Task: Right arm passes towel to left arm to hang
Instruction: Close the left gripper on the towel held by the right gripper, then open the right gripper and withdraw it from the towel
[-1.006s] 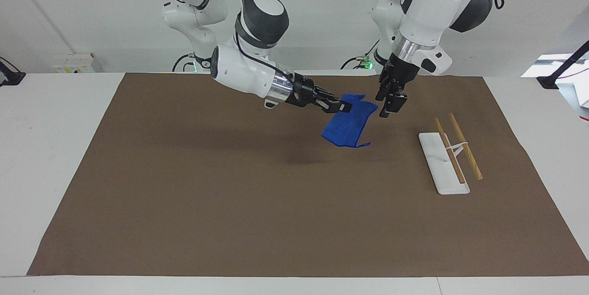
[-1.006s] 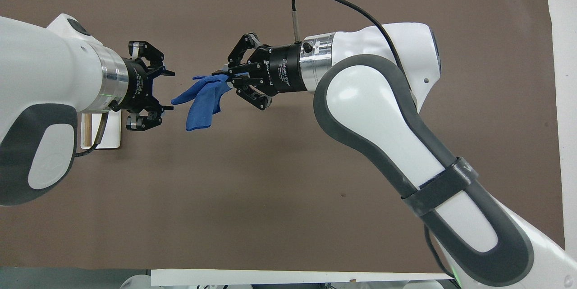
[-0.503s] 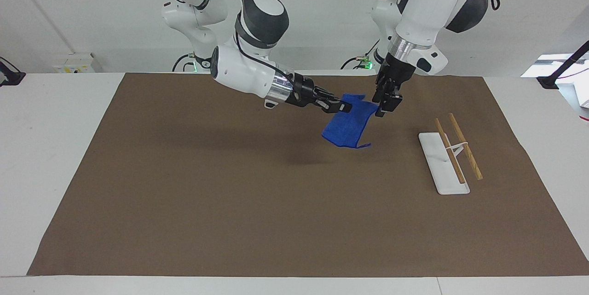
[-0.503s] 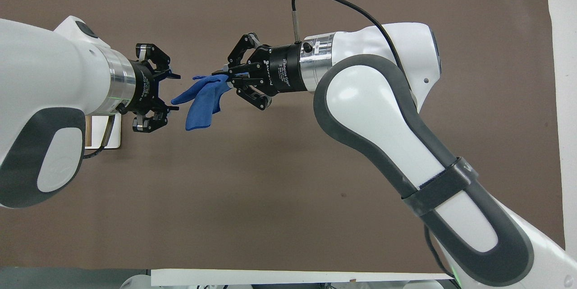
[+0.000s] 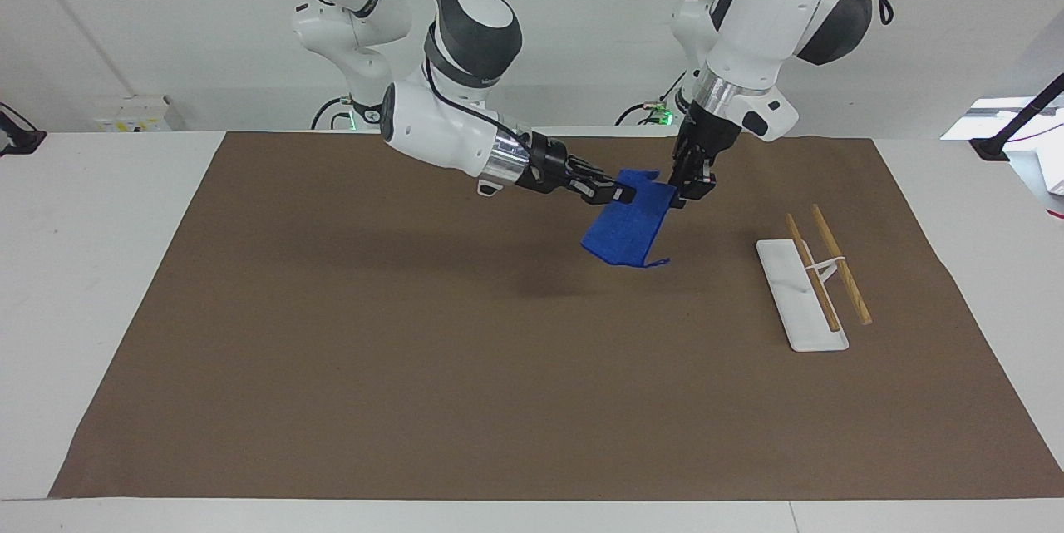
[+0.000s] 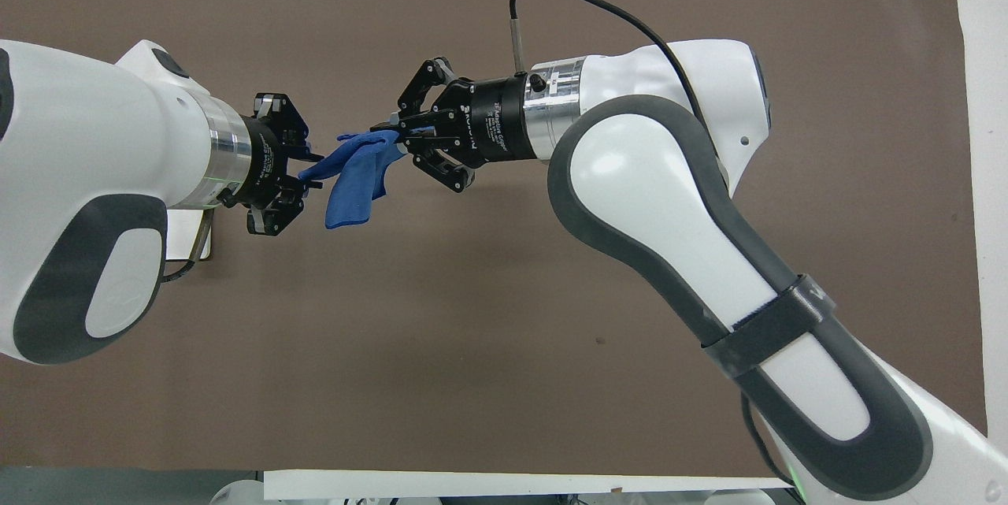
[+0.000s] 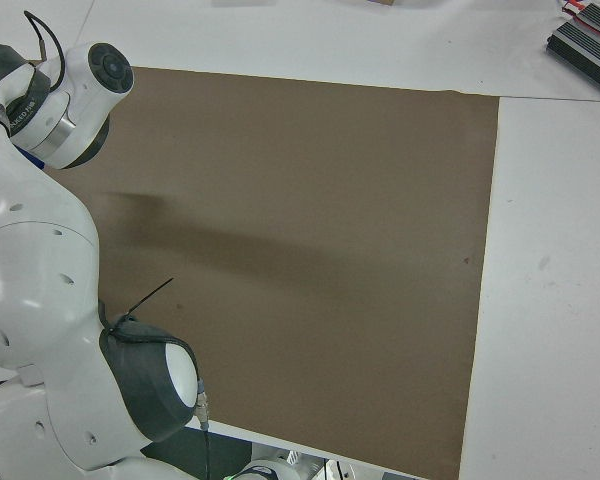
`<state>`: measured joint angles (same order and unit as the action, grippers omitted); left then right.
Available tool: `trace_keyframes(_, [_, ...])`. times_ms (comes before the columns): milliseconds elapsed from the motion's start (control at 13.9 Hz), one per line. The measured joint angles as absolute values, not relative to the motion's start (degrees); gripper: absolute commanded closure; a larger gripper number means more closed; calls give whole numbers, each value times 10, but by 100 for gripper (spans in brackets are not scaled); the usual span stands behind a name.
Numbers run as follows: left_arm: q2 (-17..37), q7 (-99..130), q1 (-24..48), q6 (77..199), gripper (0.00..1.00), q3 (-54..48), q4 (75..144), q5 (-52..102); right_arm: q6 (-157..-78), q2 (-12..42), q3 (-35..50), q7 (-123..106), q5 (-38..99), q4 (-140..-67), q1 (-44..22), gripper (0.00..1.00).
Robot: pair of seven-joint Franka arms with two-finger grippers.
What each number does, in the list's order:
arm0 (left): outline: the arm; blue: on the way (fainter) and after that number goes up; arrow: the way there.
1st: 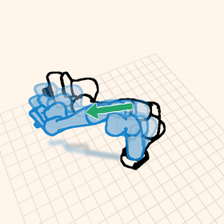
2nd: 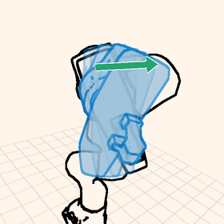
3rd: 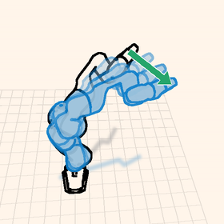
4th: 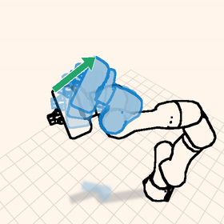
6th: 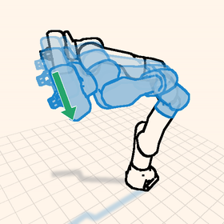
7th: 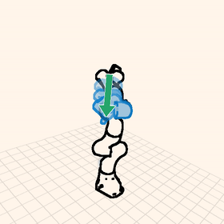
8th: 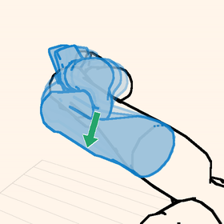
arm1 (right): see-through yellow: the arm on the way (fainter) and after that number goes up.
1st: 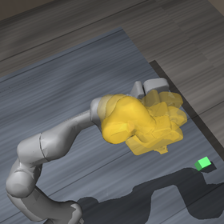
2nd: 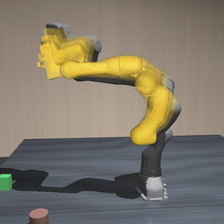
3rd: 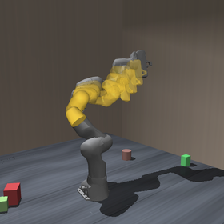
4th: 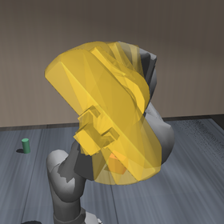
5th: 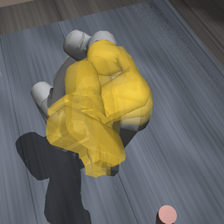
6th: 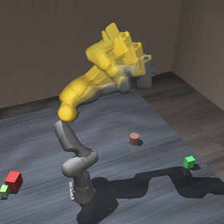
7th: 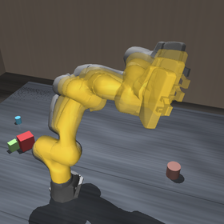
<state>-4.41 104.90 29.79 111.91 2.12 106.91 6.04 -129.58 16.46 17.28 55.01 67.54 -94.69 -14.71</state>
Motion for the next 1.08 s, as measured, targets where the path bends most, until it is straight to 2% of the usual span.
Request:
trace_keyframes(287, [-44, 1040, 298, 1123, 100, 21, 1069, 60, -1296, 165, 173, 550, 675, -948, -147, 98])
trace_keyframes(359, [-44, 1038, 298, 1123, 100, 21, 1069, 60, -1296, 165, 173, 550, 675, -948, -147, 65])
trace_keyframes(431, [-44, 1037, 298, 1124, 100, 21, 1069, 60, -1296, 165, 173, 550, 675, -948, -147, 1])
trace_keyframes(862, [-44, 1034, 298, 1125, 100, 21, 1069, 60, -1296, 165, 172, 507, 627, -948, -146, 0])
trace_keyframes(1077, [-44, 1011, 298, 1126, 100, 21, 1067, 60, -1281, 165, 167, 428, 499, -950, -127, 0])
